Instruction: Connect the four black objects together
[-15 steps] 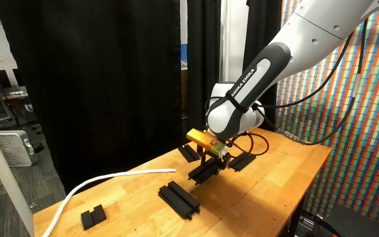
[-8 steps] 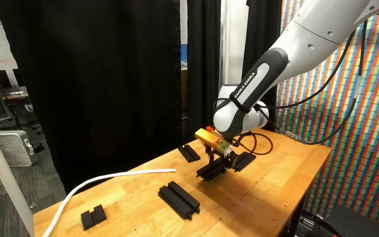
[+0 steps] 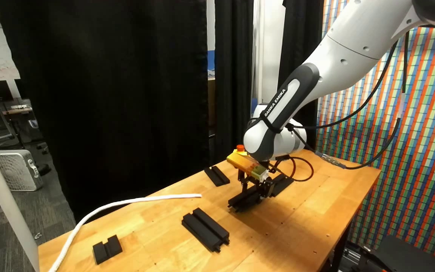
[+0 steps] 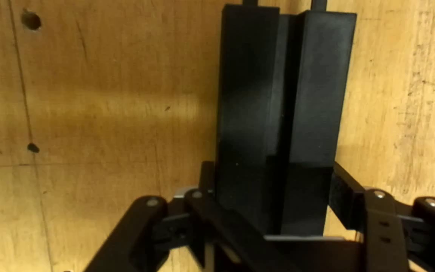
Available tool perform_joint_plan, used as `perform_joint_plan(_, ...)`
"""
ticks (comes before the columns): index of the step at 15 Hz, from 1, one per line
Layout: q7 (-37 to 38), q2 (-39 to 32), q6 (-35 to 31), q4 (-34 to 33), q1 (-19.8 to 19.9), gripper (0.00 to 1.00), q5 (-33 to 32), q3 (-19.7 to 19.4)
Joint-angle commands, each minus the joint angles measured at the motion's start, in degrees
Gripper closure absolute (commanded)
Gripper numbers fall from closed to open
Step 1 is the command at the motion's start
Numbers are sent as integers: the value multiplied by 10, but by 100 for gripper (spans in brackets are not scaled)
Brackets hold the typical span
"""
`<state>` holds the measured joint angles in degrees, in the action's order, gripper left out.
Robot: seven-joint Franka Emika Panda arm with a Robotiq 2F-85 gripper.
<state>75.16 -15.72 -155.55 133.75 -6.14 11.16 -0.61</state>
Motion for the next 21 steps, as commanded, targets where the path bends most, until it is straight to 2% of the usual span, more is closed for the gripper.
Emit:
perform_joint_plan(1, -50, -15, 7, -22, 20, 53, 36, 12)
perform_joint_plan(10, -111, -17, 21, -25, 40, 53, 62, 7)
perform_joint_plan(21, -104, -8, 51, -22, 33, 53, 77, 8)
